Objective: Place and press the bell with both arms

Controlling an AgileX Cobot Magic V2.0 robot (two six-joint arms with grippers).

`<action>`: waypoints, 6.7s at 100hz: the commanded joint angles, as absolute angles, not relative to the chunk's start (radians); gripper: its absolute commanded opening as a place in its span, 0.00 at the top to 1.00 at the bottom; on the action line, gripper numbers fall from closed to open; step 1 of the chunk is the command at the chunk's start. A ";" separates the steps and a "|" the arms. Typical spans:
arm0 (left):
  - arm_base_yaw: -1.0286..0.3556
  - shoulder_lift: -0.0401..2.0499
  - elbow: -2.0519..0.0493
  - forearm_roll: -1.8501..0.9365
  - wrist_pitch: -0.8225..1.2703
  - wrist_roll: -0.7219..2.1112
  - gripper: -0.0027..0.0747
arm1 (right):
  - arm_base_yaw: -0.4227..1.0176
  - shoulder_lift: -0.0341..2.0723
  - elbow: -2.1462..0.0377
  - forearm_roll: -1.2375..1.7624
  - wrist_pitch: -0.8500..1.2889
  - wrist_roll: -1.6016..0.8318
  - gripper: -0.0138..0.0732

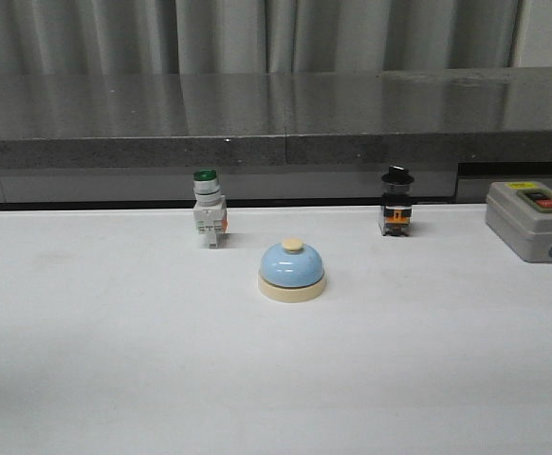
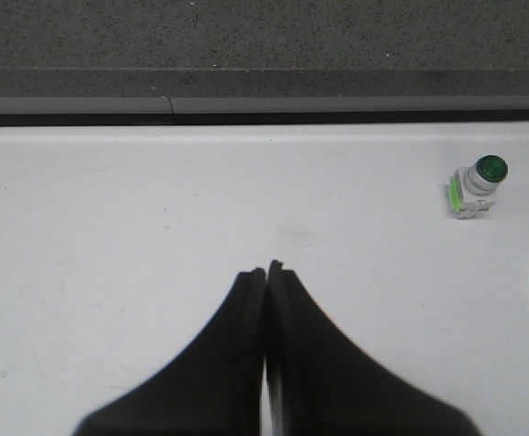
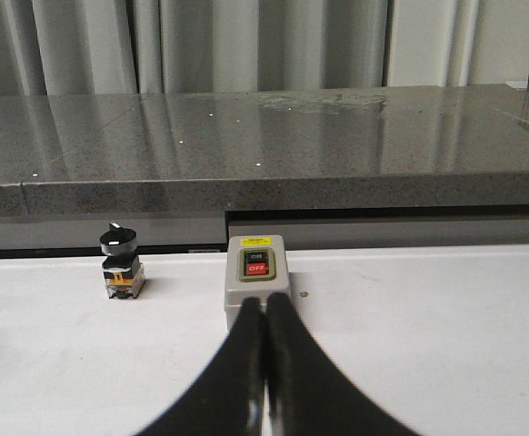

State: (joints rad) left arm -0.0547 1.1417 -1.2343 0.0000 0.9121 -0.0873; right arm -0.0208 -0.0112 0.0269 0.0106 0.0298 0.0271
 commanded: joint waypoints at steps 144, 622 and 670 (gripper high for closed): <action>-0.049 0.045 -0.244 -0.005 0.310 -0.097 0.99 | -0.025 -0.024 0.011 0.000 -0.051 0.024 0.91; -0.049 -0.035 0.041 -0.005 -0.011 -0.097 0.99 | 0.444 1.920 -1.768 0.000 1.001 0.034 0.91; -0.049 -0.035 0.041 -0.005 -0.011 -0.097 0.99 | 0.224 1.583 -1.359 -0.045 0.876 0.109 0.91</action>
State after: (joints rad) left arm -0.0513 -0.0057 0.0019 0.0000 0.0682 -0.0873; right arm 0.2711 1.6889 -1.4012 -0.0331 0.9297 0.1053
